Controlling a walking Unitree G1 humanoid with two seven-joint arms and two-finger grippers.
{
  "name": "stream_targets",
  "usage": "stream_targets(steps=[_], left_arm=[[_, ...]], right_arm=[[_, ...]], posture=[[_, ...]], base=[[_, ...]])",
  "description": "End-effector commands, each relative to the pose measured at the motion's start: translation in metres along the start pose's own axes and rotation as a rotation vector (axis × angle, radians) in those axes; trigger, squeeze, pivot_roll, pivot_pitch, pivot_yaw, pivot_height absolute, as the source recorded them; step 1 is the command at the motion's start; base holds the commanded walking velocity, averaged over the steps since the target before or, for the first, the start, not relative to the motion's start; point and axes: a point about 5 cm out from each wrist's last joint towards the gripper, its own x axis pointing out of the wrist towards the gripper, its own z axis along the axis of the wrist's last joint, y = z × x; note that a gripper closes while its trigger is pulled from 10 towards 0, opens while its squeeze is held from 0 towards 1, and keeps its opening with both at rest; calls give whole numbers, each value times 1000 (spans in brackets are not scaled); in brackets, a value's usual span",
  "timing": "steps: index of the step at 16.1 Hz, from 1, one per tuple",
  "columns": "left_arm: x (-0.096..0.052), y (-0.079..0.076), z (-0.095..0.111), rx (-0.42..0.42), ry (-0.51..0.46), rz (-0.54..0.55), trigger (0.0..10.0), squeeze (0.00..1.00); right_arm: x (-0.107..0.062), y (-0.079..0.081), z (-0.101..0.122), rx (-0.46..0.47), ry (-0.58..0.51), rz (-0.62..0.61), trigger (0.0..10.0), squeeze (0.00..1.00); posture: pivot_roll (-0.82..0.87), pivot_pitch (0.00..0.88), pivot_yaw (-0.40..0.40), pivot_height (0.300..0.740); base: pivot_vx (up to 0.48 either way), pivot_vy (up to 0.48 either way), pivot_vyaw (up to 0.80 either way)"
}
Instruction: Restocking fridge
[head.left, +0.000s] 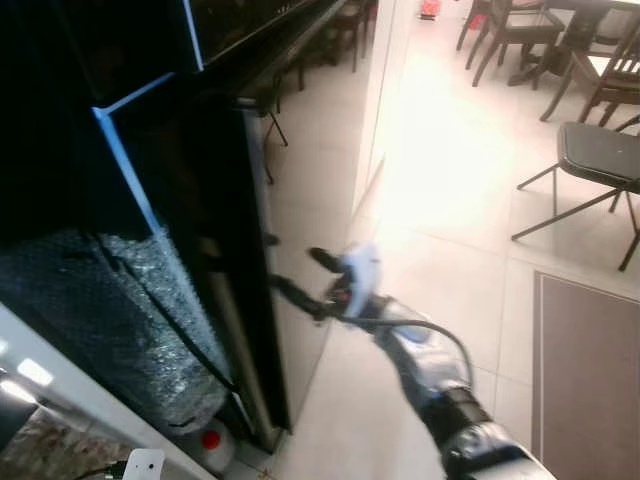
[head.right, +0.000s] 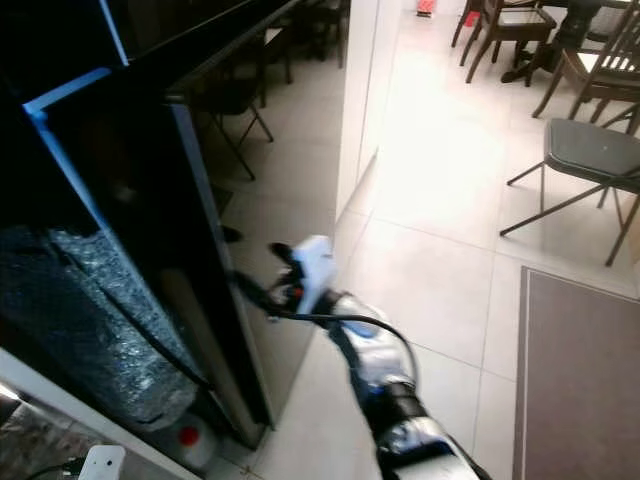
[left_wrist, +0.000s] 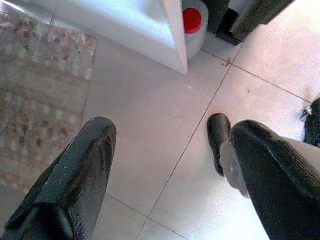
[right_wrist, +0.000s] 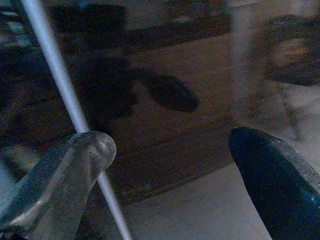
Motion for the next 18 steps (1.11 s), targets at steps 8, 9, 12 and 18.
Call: stream_targets(steps=[8,9,12,18], left_arm=[[0,-1,1,-25,1,11,10000,0],[0,-1,1,-27,2,11,10000,0],[0,-1,0,-22,5,8,10000,0],[0,1,-1,-3,11,2,10000,0]], right_arm=[[55,36,10,-46,58,156,10000,0],[53,33,10,-53,57,134,10000,0],[38,19,4,-59,43,61,10000,0],[-75,-46,0,-80,-51,-366,10000,0]], posture=[[41,0,7,740],[40,0,8,740],[23,0,14,740],[-7,0,30,740]], base=[[0,0,0],[0,0,0],[0,0,0],[0,0,0]])
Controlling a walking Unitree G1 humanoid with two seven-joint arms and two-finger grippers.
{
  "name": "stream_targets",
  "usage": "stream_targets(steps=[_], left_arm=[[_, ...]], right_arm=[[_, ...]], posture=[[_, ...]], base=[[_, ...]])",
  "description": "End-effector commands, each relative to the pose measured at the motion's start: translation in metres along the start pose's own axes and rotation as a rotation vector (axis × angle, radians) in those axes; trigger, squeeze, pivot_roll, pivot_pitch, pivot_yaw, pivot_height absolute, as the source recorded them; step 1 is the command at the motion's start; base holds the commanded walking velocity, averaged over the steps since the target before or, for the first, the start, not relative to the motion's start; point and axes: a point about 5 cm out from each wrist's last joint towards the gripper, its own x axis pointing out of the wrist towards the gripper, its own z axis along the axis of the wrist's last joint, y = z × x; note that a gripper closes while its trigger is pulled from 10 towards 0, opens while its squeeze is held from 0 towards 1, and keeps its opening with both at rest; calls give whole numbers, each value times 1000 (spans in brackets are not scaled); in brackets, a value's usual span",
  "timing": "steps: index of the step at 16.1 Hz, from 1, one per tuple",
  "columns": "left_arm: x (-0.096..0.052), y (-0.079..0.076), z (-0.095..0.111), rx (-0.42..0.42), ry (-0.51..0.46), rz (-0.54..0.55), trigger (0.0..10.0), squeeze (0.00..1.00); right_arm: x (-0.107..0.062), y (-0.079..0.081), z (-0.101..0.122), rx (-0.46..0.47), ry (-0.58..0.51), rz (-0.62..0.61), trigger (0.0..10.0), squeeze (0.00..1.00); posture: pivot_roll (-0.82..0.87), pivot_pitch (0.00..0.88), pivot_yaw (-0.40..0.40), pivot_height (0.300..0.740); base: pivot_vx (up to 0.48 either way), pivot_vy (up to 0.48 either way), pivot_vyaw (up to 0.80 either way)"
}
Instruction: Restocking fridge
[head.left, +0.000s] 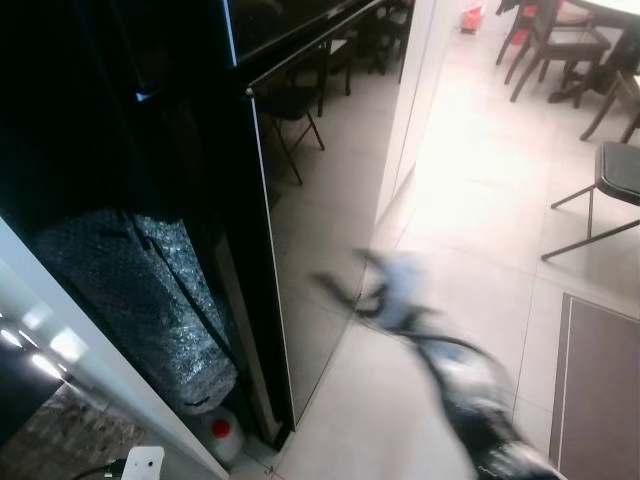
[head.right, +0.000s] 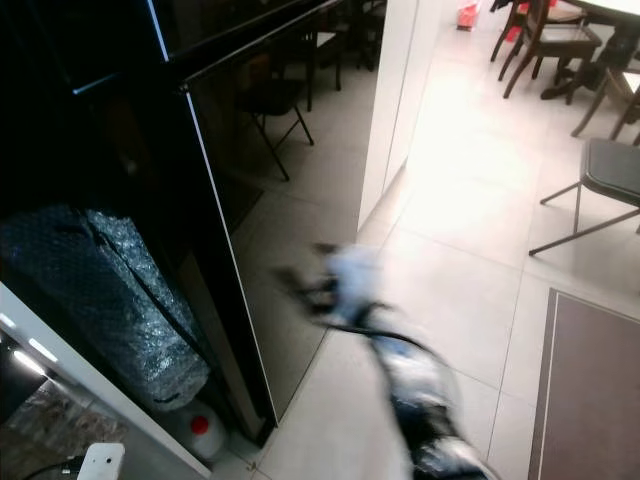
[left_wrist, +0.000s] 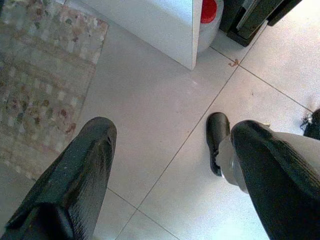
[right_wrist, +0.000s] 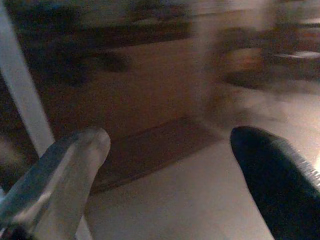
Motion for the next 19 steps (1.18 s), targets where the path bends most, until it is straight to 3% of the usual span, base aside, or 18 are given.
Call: stream_targets(steps=[1,3,4,5,7,8,10,13,15,19], left_arm=[[0,0,-2,17,15,-11,10000,0],[0,0,-2,24,16,-15,10000,0],[0,0,-2,28,16,-16,10000,0],[0,1,-1,35,14,-18,10000,0],[0,2,0,36,11,-16,10000,0],[0,3,1,37,8,-14,10000,0],[0,4,2,38,5,-9,10000,0],[0,5,4,33,1,-1,10000,0],[0,5,4,30,2,-2,10000,0],[1,1,3,35,12,-22,10000,0]], right_arm=[[-9,-7,8,13,-46,-36,10000,0],[-38,-32,2,43,-54,-190,10000,0],[-61,-54,-12,80,-10,-356,10000,0],[-89,-70,-39,147,92,-534,10000,0],[-123,-72,-82,215,312,-755,10000,0],[-140,-63,-105,260,444,-827,10000,0],[-166,-31,-143,328,671,-849,10000,0],[-191,16,-177,449,867,-853,10000,0],[-191,25,-182,448,896,-820,10000,0],[-193,24,-182,423,928,-796,10000,0]], posture=[[-15,0,35,740],[-18,0,37,740],[-27,0,42,740],[-30,0,47,740],[-23,0,55,740],[-23,0,61,740],[-11,0,69,740],[-1,0,70,740],[0,0,66,740],[3,0,46,740]], base=[[0,0,0],[0,0,0],[0,0,0],[0,0,0],[0,0,0],[0,0,0],[0,0,0],[0,0,0],[0,0,0],[0,0,0]])
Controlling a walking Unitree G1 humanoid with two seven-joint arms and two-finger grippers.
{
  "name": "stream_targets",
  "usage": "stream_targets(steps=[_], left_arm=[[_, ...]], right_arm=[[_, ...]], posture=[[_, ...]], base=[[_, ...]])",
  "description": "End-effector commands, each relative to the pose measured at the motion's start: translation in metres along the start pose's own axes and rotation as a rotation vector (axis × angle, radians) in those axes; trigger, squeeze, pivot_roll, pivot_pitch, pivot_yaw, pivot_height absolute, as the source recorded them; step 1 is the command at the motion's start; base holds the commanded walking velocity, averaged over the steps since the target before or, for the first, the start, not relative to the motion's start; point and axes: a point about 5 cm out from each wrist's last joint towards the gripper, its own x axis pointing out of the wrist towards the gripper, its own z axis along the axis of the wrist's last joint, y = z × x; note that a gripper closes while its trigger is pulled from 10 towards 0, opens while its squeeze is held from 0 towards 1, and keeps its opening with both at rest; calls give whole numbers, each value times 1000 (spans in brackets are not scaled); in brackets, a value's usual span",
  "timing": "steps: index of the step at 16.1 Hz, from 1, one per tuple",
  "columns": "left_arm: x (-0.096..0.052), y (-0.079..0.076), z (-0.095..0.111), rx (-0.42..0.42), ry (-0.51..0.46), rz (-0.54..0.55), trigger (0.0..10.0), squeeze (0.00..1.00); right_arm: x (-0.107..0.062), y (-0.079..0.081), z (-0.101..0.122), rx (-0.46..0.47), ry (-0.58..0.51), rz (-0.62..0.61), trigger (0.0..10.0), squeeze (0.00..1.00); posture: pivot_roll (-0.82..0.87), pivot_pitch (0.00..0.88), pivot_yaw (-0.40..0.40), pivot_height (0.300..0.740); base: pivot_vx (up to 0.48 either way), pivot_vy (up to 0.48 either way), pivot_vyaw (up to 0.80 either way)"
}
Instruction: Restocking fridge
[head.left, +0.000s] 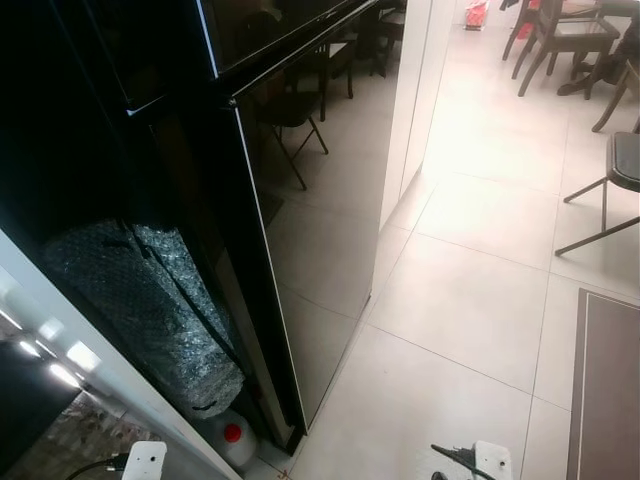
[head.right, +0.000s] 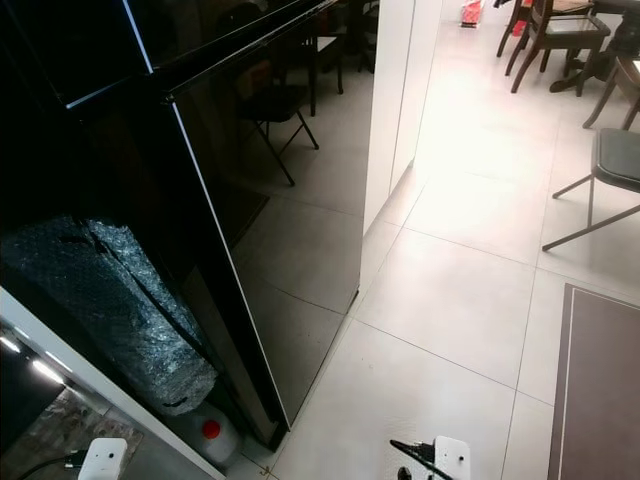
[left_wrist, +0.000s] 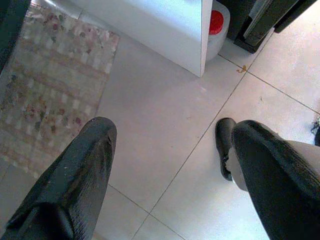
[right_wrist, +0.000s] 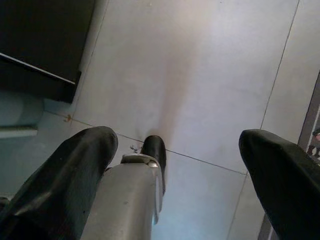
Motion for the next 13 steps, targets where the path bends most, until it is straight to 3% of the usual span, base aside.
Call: stream_targets(steps=[1,7,13], left_arm=[[-1,2,-4,23,26,-4,10000,0],[-1,4,-7,37,42,5,10000,0],[-2,6,-9,-1,45,20,10000,0]], right_arm=[[0,-1,1,-9,9,3,10000,0],[-5,-23,-5,-54,34,0,10000,0],[-3,-16,-2,-80,35,24,10000,0]], posture=[[6,0,44,740],[6,0,51,740],[3,0,60,740]], base=[[0,0,0],[0,-171,0],[0,44,0]])
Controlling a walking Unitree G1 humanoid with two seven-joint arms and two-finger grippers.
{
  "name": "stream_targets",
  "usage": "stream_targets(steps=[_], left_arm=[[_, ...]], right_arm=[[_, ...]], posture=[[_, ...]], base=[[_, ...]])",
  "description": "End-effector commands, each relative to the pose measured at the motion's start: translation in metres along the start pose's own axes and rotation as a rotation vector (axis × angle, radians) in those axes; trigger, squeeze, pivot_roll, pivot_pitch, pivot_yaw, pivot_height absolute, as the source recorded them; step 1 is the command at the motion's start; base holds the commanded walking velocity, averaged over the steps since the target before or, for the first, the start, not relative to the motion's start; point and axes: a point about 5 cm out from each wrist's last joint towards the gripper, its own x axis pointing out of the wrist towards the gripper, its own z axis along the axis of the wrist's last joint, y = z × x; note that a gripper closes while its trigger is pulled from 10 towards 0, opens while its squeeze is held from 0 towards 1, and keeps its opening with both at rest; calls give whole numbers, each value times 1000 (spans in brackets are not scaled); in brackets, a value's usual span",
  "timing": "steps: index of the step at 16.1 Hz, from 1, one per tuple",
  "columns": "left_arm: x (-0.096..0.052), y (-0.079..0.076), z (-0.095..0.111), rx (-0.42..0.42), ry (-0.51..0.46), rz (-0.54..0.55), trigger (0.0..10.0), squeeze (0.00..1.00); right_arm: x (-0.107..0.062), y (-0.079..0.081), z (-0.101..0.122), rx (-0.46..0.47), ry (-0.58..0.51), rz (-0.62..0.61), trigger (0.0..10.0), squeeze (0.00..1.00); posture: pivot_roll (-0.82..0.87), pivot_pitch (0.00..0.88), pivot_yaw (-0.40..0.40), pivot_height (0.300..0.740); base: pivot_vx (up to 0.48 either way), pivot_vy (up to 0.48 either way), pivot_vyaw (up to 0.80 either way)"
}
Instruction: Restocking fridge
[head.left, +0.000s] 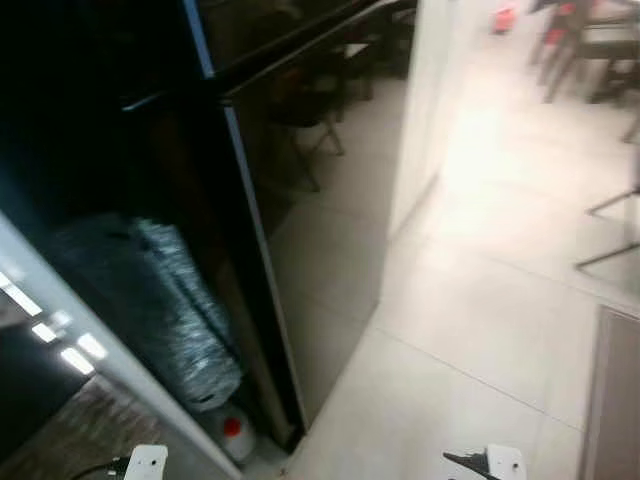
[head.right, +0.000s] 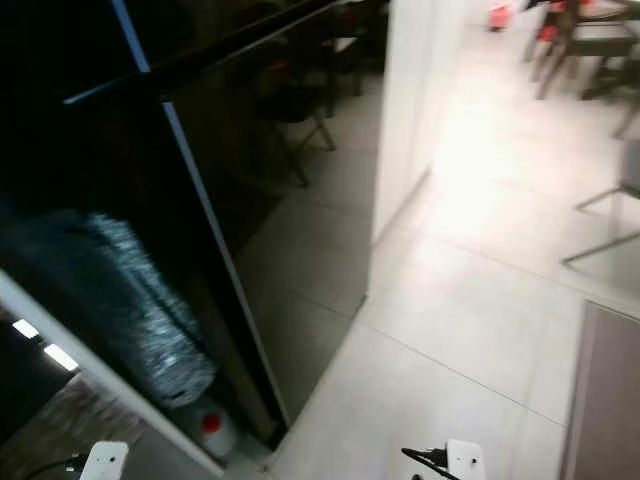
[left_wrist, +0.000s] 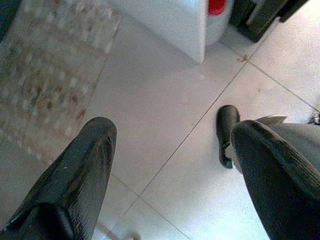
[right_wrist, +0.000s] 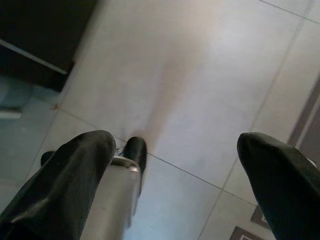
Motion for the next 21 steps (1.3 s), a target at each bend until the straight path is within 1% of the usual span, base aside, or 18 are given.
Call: stream_targets(steps=[1,4,7,11,16,21], left_arm=[[-1,6,-4,-5,19,19,10000,0],[-1,6,-4,-4,18,17,10000,0],[-1,6,-3,2,15,17,10000,0],[-1,6,-3,2,15,18,10000,0],[-1,6,-2,4,10,13,10000,0],[-2,11,-4,18,17,17,10000,0]], right_arm=[[0,4,-2,-21,8,19,10000,0],[0,2,-2,-44,9,18,10000,0],[0,3,-2,-63,11,26,10000,0],[0,3,-2,-64,12,26,10000,0],[0,3,-5,-68,29,20,10000,0],[0,8,-7,-60,35,27,10000,0]], posture=[[5,0,58,740],[11,0,53,740],[14,0,51,740],[15,0,50,740],[18,0,52,740],[8,0,85,740]], base=[[0,315,0],[0,314,713],[0,0,800],[0,0,800],[0,0,0],[0,0,0]])
